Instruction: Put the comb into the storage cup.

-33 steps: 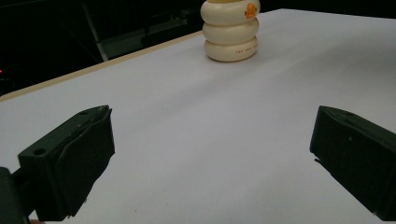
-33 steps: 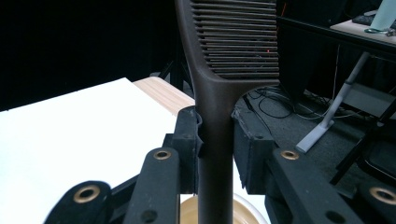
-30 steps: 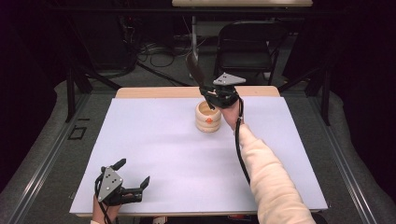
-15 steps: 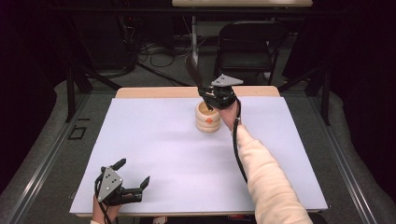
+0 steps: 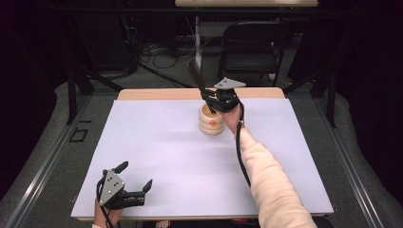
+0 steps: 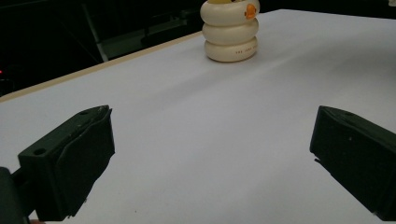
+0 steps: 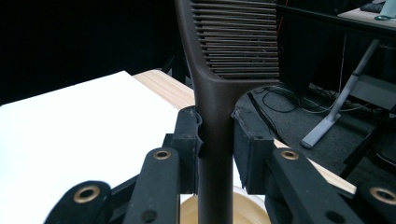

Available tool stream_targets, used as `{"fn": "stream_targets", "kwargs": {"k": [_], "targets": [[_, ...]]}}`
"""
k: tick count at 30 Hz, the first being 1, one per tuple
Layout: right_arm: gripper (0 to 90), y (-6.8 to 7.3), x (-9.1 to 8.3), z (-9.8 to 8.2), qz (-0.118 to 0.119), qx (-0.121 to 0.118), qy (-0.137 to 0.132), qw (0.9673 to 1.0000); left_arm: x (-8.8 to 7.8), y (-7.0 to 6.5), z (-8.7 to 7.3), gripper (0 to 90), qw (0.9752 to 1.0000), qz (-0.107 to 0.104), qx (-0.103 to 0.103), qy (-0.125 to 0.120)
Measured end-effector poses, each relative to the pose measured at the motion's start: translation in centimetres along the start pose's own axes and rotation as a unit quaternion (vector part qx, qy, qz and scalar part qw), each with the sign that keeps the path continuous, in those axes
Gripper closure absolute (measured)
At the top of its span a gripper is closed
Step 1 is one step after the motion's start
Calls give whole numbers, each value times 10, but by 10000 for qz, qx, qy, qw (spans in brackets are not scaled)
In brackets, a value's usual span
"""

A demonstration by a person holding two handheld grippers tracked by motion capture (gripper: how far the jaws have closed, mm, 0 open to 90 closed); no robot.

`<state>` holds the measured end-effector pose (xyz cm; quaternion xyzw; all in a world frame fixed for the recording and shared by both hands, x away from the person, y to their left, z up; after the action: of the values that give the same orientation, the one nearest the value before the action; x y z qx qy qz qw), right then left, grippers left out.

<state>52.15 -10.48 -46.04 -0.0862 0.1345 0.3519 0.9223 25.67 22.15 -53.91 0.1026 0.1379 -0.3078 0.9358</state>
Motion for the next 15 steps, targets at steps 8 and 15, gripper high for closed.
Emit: {"fn": "stream_targets", "kwargs": {"k": [8, 15], "targets": [[724, -1, 2, -5, 1, 12, 58, 10000, 0, 0, 0, 0, 10000, -3, -7, -1], [724, -2, 4, -9, -2, 31, 129, 9999, 0, 0, 0, 0, 10000, -9, -10, -7]]}}
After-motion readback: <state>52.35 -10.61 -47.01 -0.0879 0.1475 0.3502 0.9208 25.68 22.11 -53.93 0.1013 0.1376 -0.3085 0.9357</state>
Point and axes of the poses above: each handheld gripper's, and its own axes: x roughly forward along the jaws, z roughly out of its top, y roughly to its left, the point moved 2 cm from there along x, roughly forward along the jaws, and after that the axes turned 2 degrees about -z, right-handed, at the moved point
